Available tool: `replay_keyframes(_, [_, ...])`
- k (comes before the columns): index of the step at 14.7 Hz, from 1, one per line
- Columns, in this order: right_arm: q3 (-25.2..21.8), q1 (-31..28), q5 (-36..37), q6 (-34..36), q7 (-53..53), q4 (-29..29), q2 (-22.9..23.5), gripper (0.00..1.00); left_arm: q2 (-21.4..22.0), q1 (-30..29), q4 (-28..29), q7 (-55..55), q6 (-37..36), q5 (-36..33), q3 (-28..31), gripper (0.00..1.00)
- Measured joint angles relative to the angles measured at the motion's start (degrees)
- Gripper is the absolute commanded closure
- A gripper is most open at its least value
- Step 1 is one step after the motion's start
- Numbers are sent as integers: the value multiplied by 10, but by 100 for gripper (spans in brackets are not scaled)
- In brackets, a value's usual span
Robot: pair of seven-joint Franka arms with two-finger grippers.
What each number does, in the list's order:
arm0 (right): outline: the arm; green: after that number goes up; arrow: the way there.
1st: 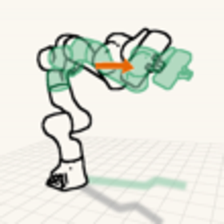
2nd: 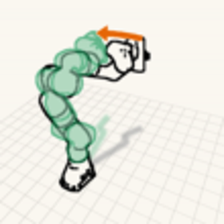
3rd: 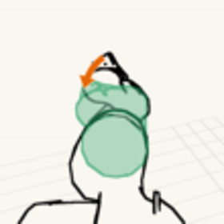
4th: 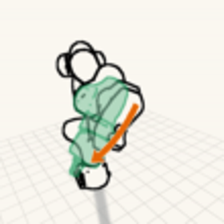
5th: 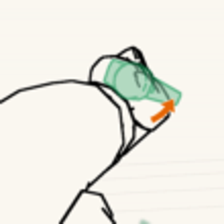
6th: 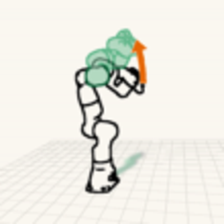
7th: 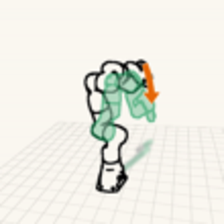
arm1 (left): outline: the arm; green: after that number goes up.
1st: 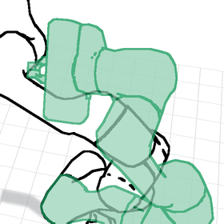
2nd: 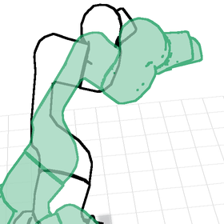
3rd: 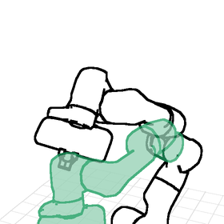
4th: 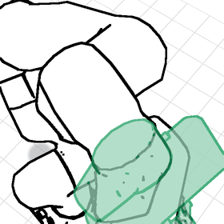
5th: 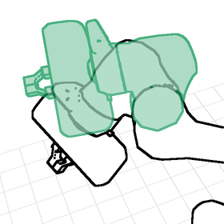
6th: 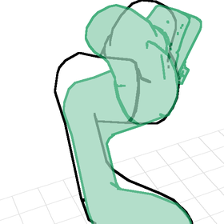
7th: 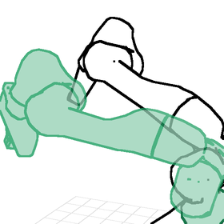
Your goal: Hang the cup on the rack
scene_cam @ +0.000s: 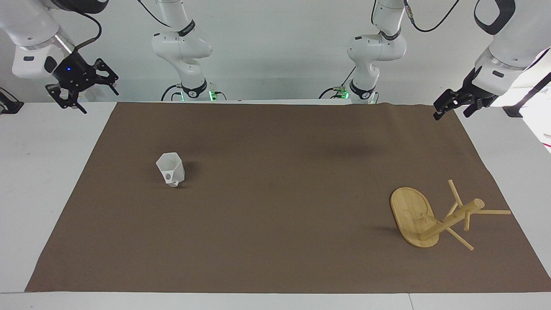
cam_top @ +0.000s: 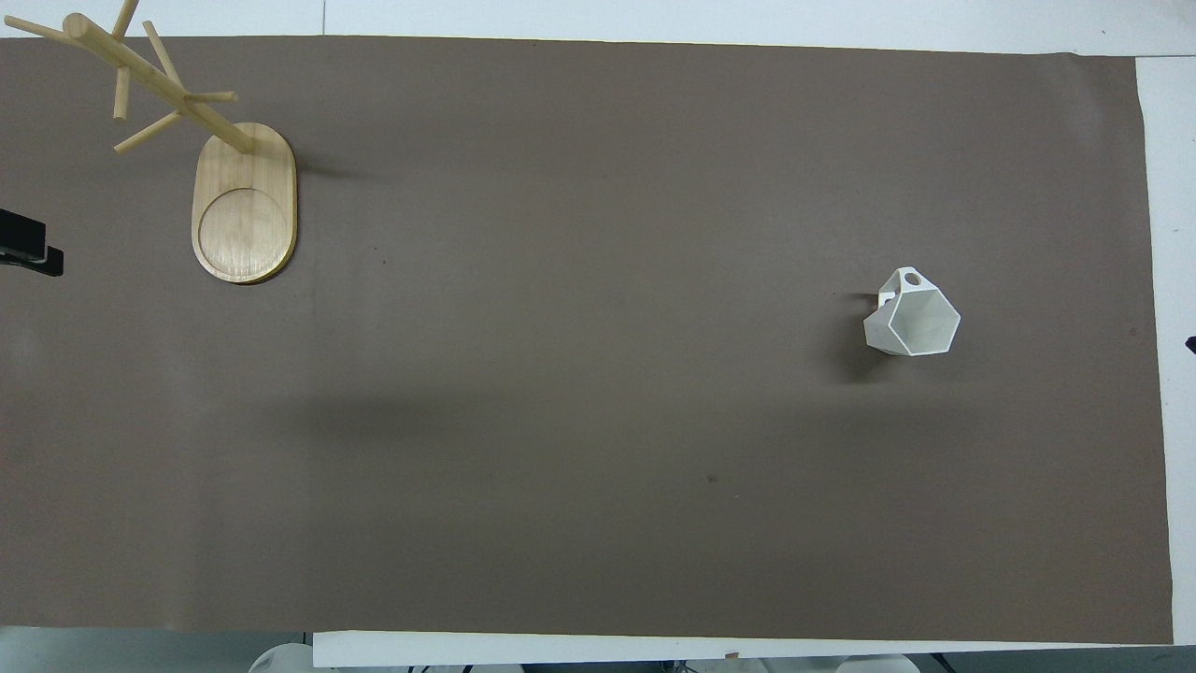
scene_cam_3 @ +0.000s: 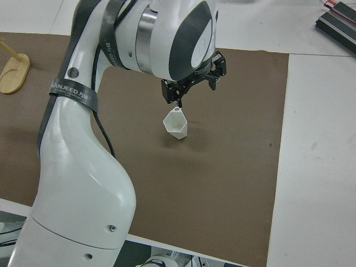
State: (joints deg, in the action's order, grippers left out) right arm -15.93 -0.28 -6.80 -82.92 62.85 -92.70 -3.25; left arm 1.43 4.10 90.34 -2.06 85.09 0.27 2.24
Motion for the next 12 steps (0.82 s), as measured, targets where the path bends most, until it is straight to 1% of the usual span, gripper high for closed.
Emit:
replay_keyframes(2, [-54,-2,-82,-6,149,-29,18,0,0,0,0,0,0,0,0,0])
replay_keyframes(4, [-88,-13,-156,-6,291,-63,44,0,0,0,0,0,0,0,0,0])
replay_keyframes(6, [-104,-25,-237,8,431,-94,77,0,0,0,0,0,0,0,0,0])
replay_keyframes(8, [-113,-35,-308,33,558,-110,128,0,0,0,0,0,0,0,0,0])
replay_keyframes(12, [-114,-87,-410,89,712,-128,237,0,0,0,0,0,0,0,0,0])
